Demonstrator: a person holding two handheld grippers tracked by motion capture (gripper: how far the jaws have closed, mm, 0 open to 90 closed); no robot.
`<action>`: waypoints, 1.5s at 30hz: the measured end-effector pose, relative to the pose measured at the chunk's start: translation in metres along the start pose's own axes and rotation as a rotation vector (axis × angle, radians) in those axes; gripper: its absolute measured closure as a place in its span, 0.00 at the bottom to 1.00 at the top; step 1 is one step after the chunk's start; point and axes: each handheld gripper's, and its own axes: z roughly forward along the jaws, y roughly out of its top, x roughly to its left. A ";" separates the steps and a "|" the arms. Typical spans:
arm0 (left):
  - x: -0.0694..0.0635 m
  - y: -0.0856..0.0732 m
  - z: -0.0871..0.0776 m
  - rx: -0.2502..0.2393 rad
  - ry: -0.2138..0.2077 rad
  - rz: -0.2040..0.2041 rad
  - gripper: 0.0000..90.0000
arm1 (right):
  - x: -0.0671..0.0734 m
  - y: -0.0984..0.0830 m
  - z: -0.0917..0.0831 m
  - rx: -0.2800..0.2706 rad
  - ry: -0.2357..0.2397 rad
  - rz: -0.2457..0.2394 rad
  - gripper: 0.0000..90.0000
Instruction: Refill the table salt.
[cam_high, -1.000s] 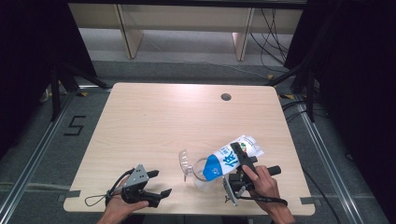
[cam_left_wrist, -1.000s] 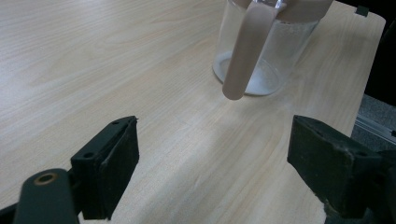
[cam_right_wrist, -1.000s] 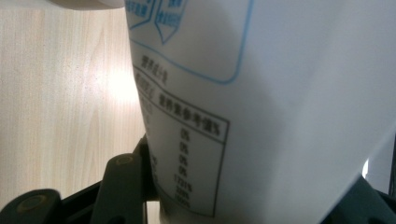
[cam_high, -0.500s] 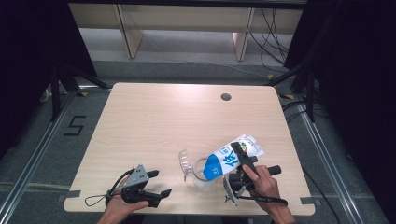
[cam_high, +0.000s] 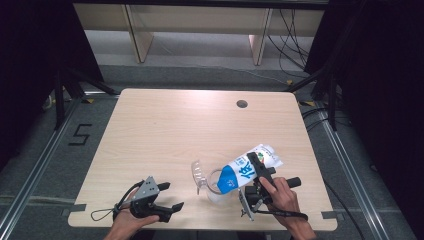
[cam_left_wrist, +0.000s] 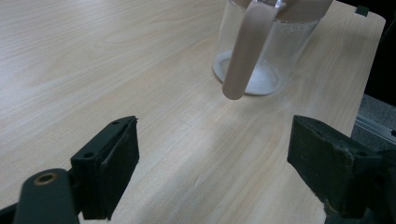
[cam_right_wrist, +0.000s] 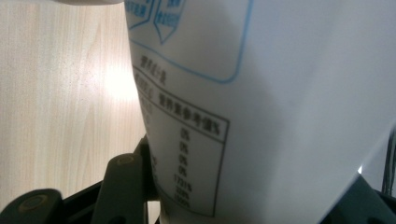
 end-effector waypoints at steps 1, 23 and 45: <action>0.000 0.000 0.000 0.001 0.000 0.001 0.18 | 0.000 0.000 0.000 0.002 0.000 0.004 0.56; 0.000 0.000 0.000 -0.004 -0.001 -0.001 0.18 | 0.003 0.001 -0.001 0.019 0.005 0.028 0.56; 0.000 0.000 0.000 0.000 0.001 0.001 0.18 | 0.006 0.001 0.000 0.021 0.002 0.045 0.57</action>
